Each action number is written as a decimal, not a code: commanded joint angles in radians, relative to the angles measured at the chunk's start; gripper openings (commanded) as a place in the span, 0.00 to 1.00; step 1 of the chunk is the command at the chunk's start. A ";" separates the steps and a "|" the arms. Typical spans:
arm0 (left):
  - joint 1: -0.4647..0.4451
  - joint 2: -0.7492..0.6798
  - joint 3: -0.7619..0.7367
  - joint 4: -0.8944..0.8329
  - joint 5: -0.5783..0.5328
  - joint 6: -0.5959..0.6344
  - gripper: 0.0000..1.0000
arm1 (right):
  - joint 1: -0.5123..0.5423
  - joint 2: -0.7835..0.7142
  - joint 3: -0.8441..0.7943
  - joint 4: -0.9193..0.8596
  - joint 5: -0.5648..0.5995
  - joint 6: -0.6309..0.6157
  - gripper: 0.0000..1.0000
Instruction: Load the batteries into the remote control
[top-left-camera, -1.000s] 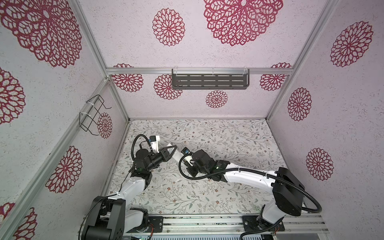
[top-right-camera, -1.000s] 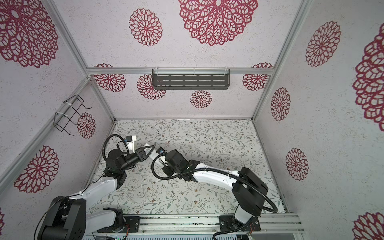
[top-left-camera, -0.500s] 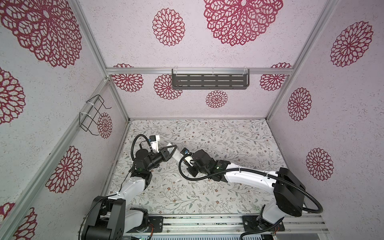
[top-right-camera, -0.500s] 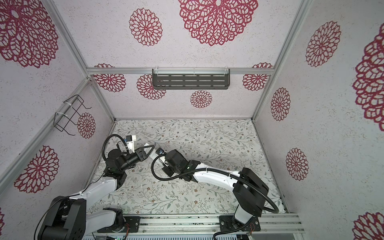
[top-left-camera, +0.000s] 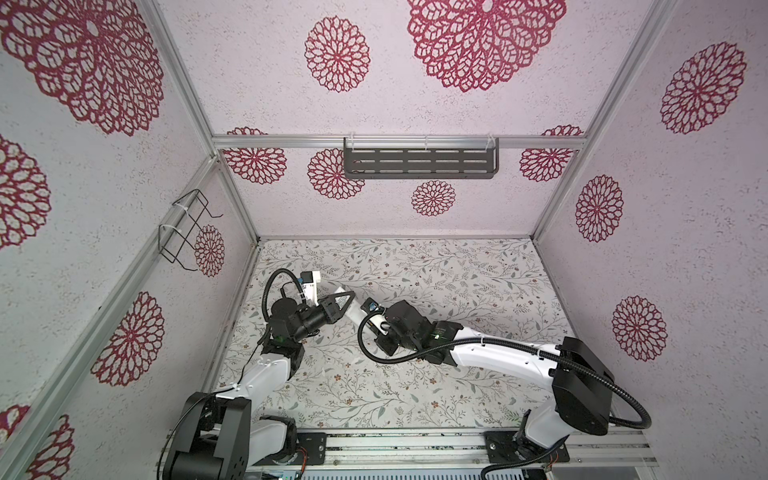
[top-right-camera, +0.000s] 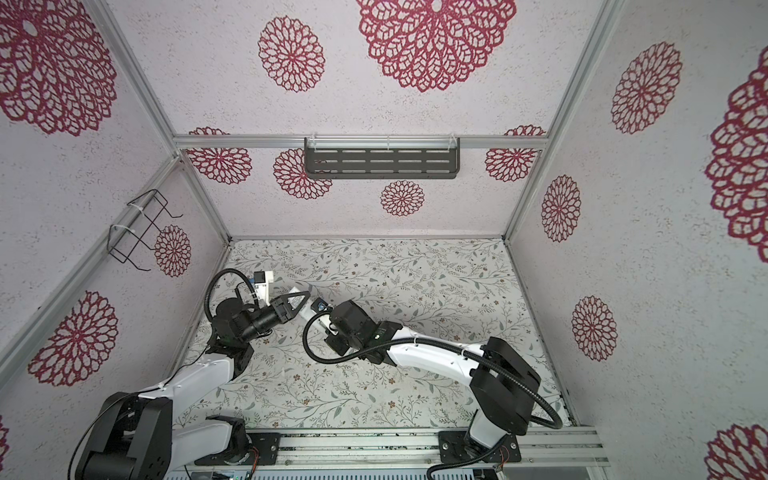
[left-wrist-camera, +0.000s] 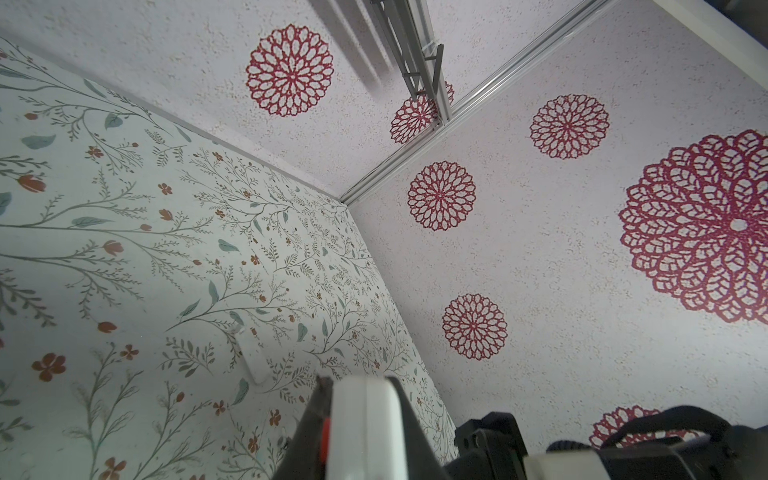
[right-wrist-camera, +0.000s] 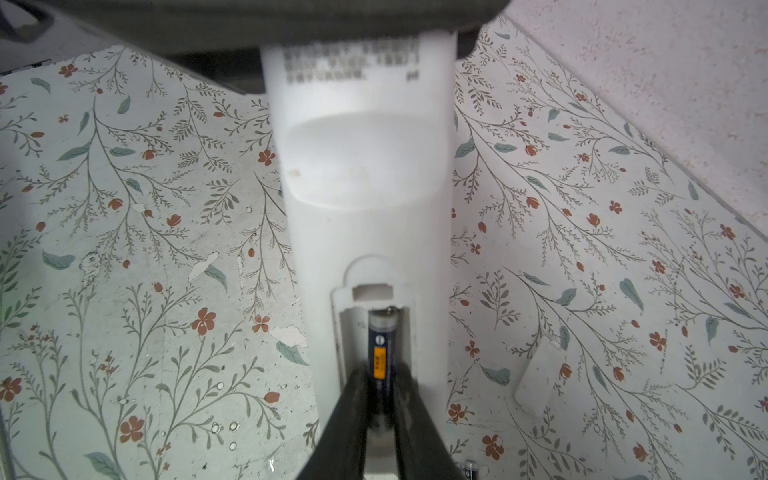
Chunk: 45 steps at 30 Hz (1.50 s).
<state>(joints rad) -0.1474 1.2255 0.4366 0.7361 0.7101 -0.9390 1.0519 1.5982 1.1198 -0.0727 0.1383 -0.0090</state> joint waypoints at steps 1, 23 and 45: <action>-0.007 -0.037 0.014 0.100 0.115 -0.093 0.00 | -0.031 -0.006 -0.014 -0.087 0.118 0.038 0.24; 0.025 -0.027 -0.006 0.079 0.073 -0.070 0.00 | -0.094 -0.176 -0.126 -0.094 0.058 0.167 0.39; 0.031 -0.061 -0.012 0.020 0.046 -0.020 0.00 | -0.420 -0.278 -0.355 -0.446 -0.092 0.646 0.78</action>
<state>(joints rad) -0.1188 1.1782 0.4305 0.7349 0.7567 -0.9691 0.6647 1.3064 0.7734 -0.5396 0.1135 0.6209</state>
